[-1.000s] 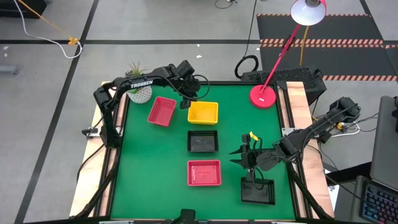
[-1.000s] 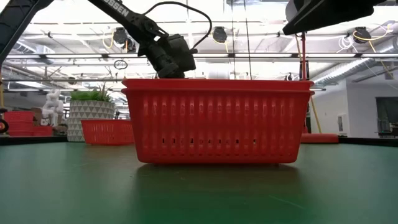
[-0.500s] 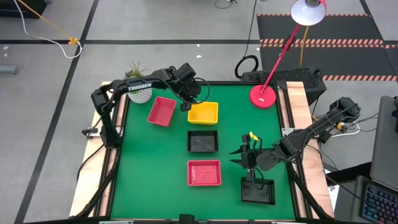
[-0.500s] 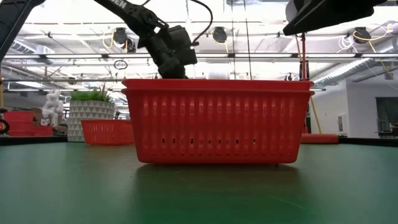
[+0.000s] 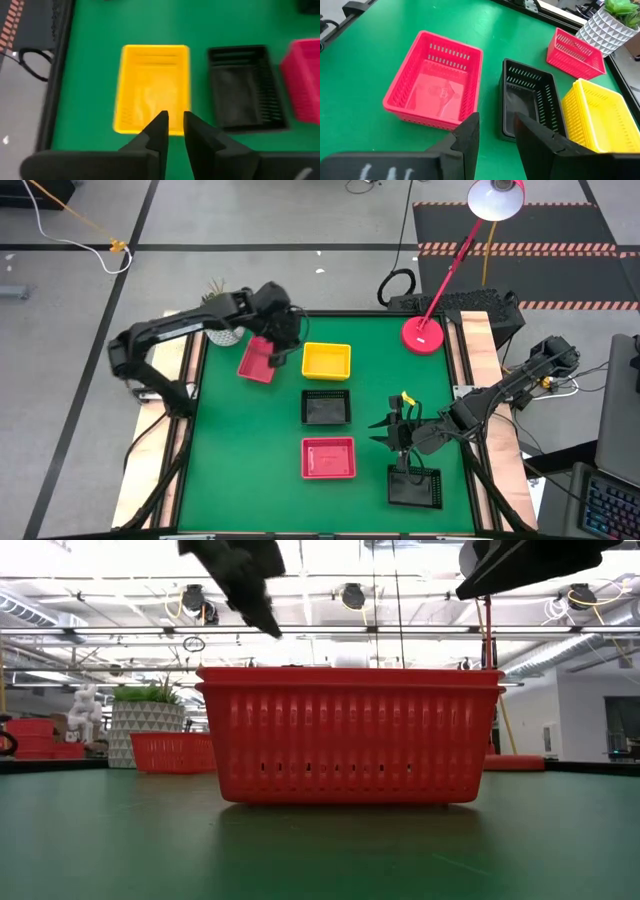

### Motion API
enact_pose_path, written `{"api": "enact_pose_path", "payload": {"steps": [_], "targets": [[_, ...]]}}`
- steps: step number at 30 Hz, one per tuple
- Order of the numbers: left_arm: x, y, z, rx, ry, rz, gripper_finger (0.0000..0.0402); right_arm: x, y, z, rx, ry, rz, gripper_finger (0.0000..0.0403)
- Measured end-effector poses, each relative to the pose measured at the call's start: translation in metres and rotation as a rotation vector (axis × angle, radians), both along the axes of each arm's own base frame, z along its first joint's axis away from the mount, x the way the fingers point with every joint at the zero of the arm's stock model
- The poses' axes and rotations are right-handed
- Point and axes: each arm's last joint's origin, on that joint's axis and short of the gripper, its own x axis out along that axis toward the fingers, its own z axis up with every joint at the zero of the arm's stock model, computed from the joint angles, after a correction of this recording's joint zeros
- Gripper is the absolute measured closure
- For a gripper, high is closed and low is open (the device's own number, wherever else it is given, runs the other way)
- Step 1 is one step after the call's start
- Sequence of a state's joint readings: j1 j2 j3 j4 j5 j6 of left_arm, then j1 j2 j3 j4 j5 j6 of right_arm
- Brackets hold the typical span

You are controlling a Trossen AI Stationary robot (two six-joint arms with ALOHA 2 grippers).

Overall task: Stack baskets by color
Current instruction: Stack the bottom black basket on the top black baskets

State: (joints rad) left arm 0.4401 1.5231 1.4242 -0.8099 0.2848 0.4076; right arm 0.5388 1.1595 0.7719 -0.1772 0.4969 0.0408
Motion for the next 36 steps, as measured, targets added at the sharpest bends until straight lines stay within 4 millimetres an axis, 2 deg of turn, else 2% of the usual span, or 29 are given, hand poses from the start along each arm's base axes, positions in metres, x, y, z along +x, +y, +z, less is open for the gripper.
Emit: {"api": "enact_pose_path", "payload": {"steps": [3, 8, 13, 17, 26, 31, 36], "targets": [[-0.018, -0.023, 0.005, -0.018, -0.031, -0.006, 0.0358, 0.0, 0.0, 0.0, 0.014, 0.0, -0.009, 0.0287], [-0.049, -0.063, 0.0, 0.009, -0.106, 0.052, 0.0373, 0.0, 0.0, 0.0, 0.047, 0.001, -0.022, 0.0287], [-0.074, -0.095, -0.014, 0.031, -0.198, 0.121, 0.0376, -0.001, 0.0, 0.002, 0.122, 0.01, -0.013, 0.0287], [-0.087, -0.113, -0.024, 0.04, -0.255, 0.16, 0.0376, -0.002, -0.001, 0.014, 0.18, 0.033, -0.07, 0.0287], [-0.09, -0.149, -0.053, 0.035, -0.364, 0.216, 0.0376, -0.019, 0.005, 0.041, 0.276, 0.276, -0.23, 0.0287], [-0.089, -0.157, -0.054, 0.036, -0.38, 0.185, 0.0376, -0.03, 0.006, 0.051, 0.388, 0.41, -0.3, 0.0287], [-0.089, -0.162, -0.052, 0.055, -0.393, 0.151, 0.0376, -0.043, 0.008, 0.048, 0.464, 0.578, -0.357, 0.0287]]}}
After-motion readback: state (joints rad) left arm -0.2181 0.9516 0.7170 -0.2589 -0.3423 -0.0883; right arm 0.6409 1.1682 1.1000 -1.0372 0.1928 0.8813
